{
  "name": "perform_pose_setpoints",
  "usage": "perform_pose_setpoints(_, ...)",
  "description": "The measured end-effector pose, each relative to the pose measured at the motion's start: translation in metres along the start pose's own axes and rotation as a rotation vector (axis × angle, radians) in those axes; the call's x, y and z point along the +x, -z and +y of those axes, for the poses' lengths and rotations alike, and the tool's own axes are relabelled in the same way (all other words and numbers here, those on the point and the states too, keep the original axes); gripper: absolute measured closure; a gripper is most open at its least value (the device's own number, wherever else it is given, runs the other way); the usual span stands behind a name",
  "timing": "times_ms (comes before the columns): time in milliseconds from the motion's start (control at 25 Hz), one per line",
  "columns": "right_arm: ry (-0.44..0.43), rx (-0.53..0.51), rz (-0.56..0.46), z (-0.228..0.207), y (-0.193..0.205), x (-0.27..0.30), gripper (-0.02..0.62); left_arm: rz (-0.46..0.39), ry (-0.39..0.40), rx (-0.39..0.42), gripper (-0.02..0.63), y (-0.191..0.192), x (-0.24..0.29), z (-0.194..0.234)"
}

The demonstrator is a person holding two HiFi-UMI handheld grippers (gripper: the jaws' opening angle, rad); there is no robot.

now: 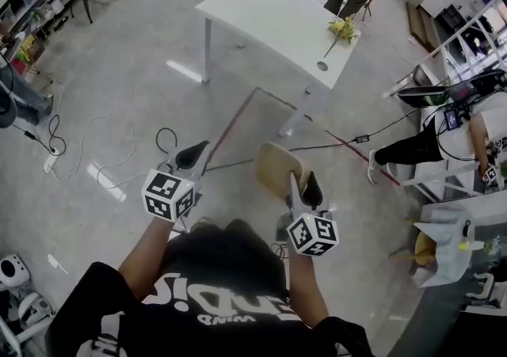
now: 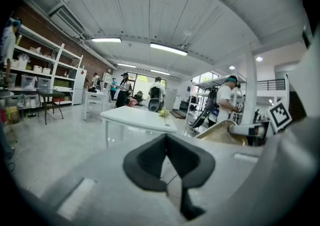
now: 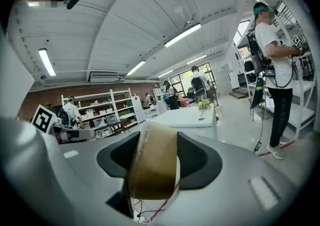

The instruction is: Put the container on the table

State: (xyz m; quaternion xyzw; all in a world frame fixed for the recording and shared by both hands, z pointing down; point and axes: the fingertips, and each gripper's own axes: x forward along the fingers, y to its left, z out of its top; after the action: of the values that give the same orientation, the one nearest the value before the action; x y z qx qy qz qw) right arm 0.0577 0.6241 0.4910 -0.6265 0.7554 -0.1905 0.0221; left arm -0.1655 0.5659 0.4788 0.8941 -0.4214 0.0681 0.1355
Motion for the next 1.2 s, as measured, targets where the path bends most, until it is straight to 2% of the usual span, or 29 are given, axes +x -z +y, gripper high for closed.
perform_pose_setpoints(320, 0.038, 0.011, -0.007, 0.009, 0.008, 0.007, 0.365, -0.001, 0.02, -0.005, 0.604, 0.004, -0.005, 0.017)
perform_pose_setpoints(600, 0.036, 0.018, -0.016, 0.009, 0.003, 0.048, 0.365, -0.011, 0.012, -0.006, 0.604, -0.006, 0.017, 0.045)
perform_pose_setpoints(880, 0.016, 0.039, -0.016, 0.004, -0.004, 0.109, 0.365, -0.007, 0.007, -0.001, 0.604, -0.021, 0.057, 0.078)
perform_pose_setpoints(1200, -0.002, 0.052, -0.009, -0.022, -0.037, 0.18, 0.365, -0.005, 0.033, -0.001, 0.604, -0.058, 0.132, 0.097)
